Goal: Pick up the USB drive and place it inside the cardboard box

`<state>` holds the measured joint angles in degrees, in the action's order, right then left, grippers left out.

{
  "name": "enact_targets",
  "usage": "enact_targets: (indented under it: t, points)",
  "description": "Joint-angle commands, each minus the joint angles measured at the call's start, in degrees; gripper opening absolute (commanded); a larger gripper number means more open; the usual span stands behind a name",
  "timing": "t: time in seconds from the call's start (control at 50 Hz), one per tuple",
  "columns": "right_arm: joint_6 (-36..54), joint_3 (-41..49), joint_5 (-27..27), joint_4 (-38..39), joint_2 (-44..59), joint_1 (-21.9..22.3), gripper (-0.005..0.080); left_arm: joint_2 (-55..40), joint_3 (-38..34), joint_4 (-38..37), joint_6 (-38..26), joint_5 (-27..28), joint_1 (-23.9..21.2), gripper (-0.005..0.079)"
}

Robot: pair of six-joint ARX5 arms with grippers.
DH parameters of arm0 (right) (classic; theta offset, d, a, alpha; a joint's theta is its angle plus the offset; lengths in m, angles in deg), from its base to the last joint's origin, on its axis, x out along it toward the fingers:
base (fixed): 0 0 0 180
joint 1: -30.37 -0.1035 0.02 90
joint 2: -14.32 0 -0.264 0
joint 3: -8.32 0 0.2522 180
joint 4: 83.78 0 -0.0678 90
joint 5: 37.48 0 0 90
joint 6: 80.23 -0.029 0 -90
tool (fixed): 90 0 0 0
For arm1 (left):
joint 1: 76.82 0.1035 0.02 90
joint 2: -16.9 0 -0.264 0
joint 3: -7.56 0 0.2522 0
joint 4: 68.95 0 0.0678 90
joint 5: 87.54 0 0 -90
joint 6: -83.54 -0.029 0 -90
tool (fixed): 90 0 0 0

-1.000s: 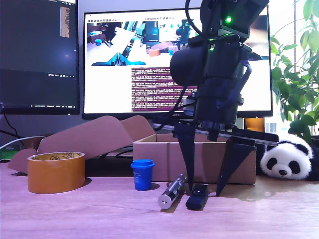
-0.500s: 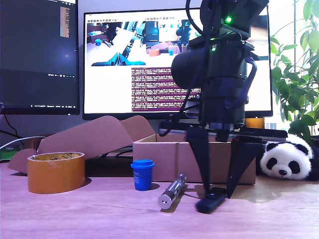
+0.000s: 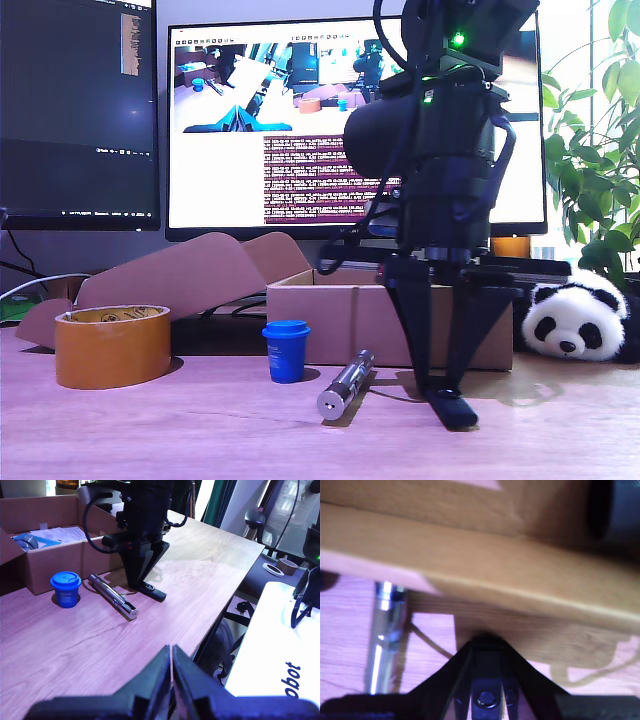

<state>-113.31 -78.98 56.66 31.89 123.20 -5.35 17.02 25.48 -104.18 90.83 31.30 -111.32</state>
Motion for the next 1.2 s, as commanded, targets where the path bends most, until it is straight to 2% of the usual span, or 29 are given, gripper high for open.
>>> enact_targets:
  t: [0.0, 0.2, 0.4, 0.76, 1.06, 1.18]
  points:
    - [0.15, 0.20, 0.42, -0.17, 1.33, -0.31, -0.0010, -0.07, -1.18, 0.31, -0.28, -0.02, -0.17, -0.0019]
    - [1.42, -1.97, 0.39, -4.28, 1.31, -0.48, -0.0010, -0.07, -1.18, 0.31, -0.28, -0.42, -0.17, -0.0019]
    - [2.99, -4.96, 0.31, -5.14, 0.44, -1.14, -0.0010, -0.07, -1.18, 0.31, -0.28, -0.83, -0.17, -0.0019]
    - [6.05, -14.51, 0.15, -10.84, 0.35, -1.29, -0.0010, -0.07, -1.18, 0.31, -0.28, -1.49, -0.17, -0.0019]
    - [7.26, -20.65, -0.42, -11.72, 0.35, -1.22, -0.0010, -0.07, -1.18, 0.31, -0.28, -1.75, -0.17, -0.0019]
    - [7.63, -21.09, -3.39, -11.08, 0.35, -1.20, -0.0010, -0.07, -1.18, 0.33, -0.28, -2.08, -0.17, -0.0019]
